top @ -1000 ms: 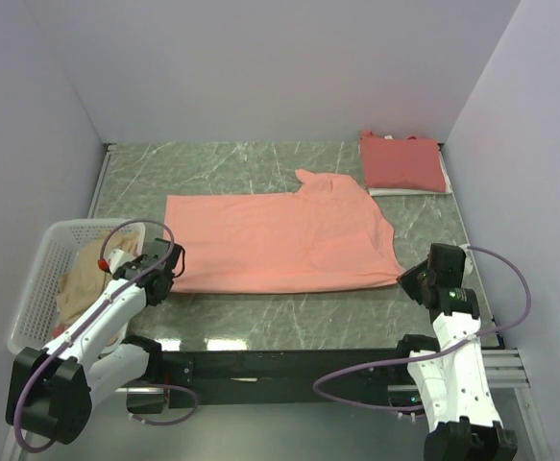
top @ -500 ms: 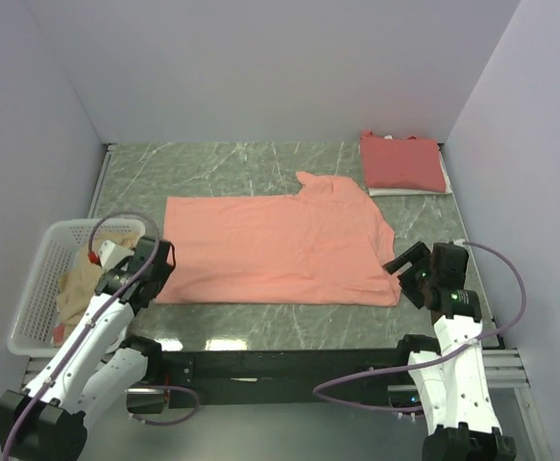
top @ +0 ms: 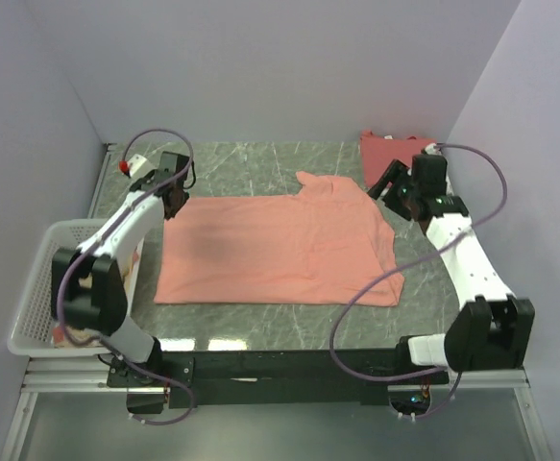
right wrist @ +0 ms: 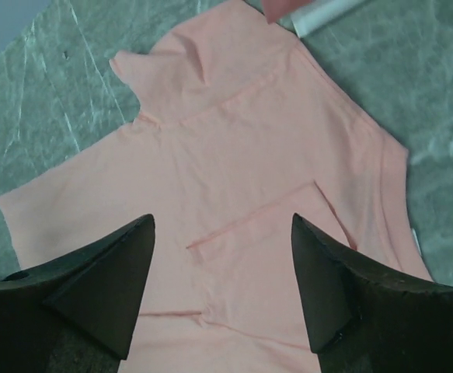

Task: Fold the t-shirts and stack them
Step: Fold the tshirt

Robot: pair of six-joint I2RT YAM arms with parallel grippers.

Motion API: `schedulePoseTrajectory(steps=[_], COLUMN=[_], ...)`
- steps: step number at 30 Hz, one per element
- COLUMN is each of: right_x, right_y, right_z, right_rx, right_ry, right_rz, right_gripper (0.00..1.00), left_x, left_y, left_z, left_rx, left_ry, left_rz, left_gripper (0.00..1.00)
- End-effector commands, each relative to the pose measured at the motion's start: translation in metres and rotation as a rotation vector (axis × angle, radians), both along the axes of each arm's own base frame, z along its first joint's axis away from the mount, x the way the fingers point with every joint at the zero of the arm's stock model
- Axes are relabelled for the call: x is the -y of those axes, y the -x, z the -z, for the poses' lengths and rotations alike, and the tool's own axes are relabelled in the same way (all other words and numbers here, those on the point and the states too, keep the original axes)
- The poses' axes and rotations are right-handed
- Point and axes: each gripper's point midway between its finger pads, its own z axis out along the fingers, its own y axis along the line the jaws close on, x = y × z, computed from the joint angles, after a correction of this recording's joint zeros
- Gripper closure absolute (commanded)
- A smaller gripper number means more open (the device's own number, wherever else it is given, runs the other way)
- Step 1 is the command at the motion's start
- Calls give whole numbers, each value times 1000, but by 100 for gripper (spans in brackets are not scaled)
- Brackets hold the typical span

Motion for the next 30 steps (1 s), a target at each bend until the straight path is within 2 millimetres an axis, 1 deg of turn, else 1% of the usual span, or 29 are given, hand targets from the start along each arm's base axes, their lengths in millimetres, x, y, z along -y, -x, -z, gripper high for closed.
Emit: schedulePoseTrajectory(steps=[1, 2, 3, 4, 5, 6, 7, 8, 9, 10, 11, 12, 13, 14, 15, 16, 17, 19, 20, 22, 23, 30], right_x=[-3, -4, -6, -8, -10, -12, -13, -15, -17, -18, -22, -22, -23, -24, -25, -25, -27, -30, -32, -35, -35, -40], right_y=[-38, -44, -50, -58, -63, -73, -77, -81, -86, -91, -94, -98, -102, -103, -106, -108, -111, -114, -115, -114, -116, -118], right_z=[-22, -21, -11, -15, -12, -8, -4, -1, 10, 9, 10, 17, 18, 20, 26, 26, 27, 30, 30, 35, 36, 57], right_rx=[81, 80, 54, 68, 64, 56, 46, 40, 15, 20, 22, 12, 12, 9, 0, 2, 7, 10, 16, 13, 15, -17], right_ry=[73, 79, 87, 97, 100, 106, 106, 109, 114, 113, 111, 115, 117, 118, 117, 114, 109, 98, 96, 95, 93, 90], right_rz=[-33, -39, -48, -56, -61, -77, -85, -93, -105, -109, -120, -123, -125, -127, -130, -132, -139, -146, -150, -159, -160, -175], right_gripper=[23, 23, 23, 24, 24, 25, 25, 26, 26, 27, 27, 27, 27, 27, 27, 27, 27, 27, 27, 27, 27, 28], left_x=[-16, -17, -17, -20, -21, -23, -23, -27, -29, -30, -35, -36, -38, -38, -39, -40, -41, -43, -41, -43, -45, -47], left_y=[-39, -48, -55, -68, -75, -84, -89, -93, -96, -103, -105, -108, -113, -114, -116, -119, -121, -127, -128, -129, -129, -129], left_z=[-18, -2, 3, -5, 14, 10, 14, 33, 37, 37, 51, 54, 56, 69, 73, 74, 83, 90, 97, 101, 107, 116], left_rx=[27, -14, -26, -9, -54, -52, -65, -110, -122, -116, -142, -148, -145, -173, -182, -180, -195, -186, -196, -201, -212, -225], left_ry=[-40, -44, -33, -32, -41, -47, -51, -61, -56, -51, -48, -43, -30, -33, -30, -27, -25, -9, 10, 26, 31, 33], left_rz=[-7, -9, -5, -13, -17, -23, -28, -38, -41, -42, -51, -49, -53, -51, -53, -57, -59, -52, -44, -51, -54, -69], left_gripper=[60, 61, 63, 63, 63, 64, 64, 64, 64, 64, 64, 64, 64, 65, 64, 64, 64, 63, 62, 62, 62, 63])
